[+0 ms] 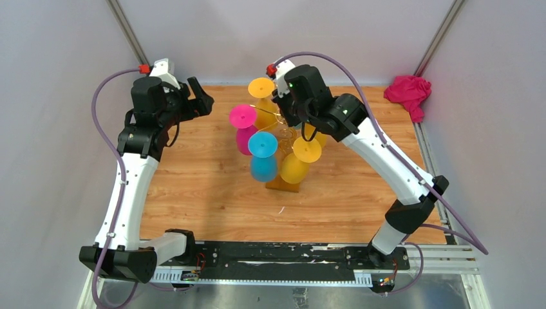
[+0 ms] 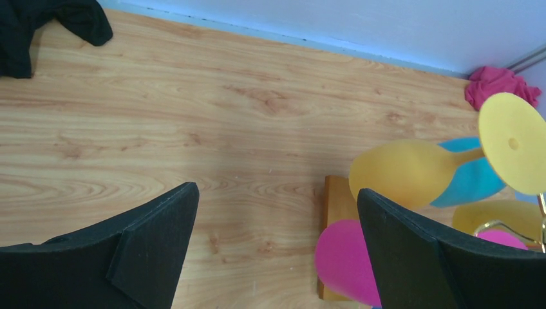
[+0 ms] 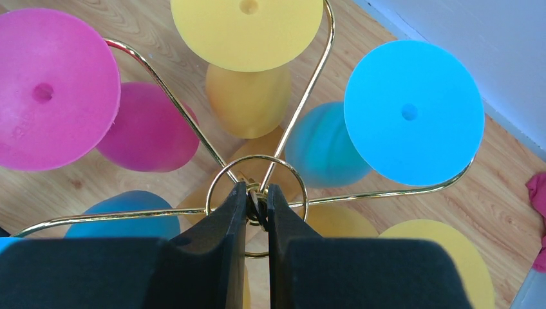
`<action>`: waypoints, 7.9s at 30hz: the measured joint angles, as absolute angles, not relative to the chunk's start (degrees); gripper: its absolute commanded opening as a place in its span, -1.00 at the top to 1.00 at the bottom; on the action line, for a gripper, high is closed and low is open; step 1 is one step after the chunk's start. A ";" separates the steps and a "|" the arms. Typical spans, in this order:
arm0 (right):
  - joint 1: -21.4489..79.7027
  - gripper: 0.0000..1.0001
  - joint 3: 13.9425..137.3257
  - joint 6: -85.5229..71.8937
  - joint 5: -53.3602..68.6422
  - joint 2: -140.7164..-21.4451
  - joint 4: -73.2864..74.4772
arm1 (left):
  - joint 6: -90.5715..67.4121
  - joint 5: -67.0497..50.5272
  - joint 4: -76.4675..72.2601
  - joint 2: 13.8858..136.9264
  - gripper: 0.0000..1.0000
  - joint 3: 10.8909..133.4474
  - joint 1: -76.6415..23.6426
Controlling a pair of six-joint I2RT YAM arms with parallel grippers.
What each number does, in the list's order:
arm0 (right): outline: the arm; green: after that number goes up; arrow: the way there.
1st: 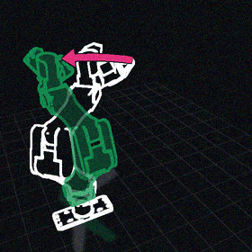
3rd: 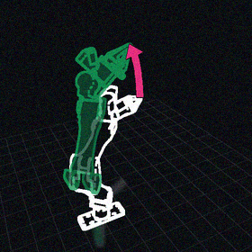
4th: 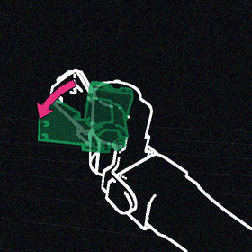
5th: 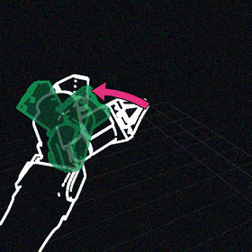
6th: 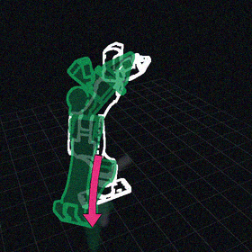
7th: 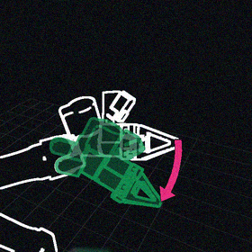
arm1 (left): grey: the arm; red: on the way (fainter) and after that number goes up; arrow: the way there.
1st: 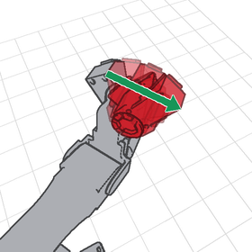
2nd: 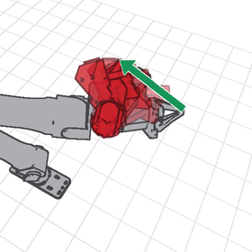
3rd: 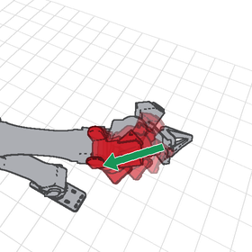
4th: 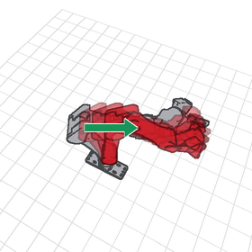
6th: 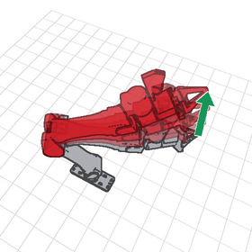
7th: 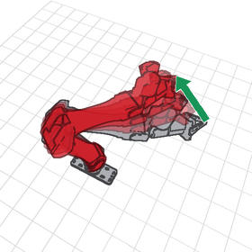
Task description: Take the wine glass off the wine glass rack
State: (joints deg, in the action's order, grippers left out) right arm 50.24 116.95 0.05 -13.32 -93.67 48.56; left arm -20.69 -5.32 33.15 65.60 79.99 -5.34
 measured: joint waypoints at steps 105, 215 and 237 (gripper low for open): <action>3.97 -0.09 76.88 -39.64 39.38 -76.86 2.57 | -41.98 -35.59 -7.11 62.33 -1.00 59.99 -2.48; 3.36 1.00 76.25 -65.89 34.24 -82.28 -10.20 | -39.13 -35.33 1.06 59.51 -1.00 60.84 -2.42; -9.37 1.00 83.42 -65.04 39.40 -63.44 -7.18 | -46.70 -41.30 -9.34 65.45 -1.00 69.28 -2.42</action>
State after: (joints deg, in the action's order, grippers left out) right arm -9.37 83.42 -65.04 39.40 -63.44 -7.18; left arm -46.70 -41.30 -9.34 65.45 69.28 -2.42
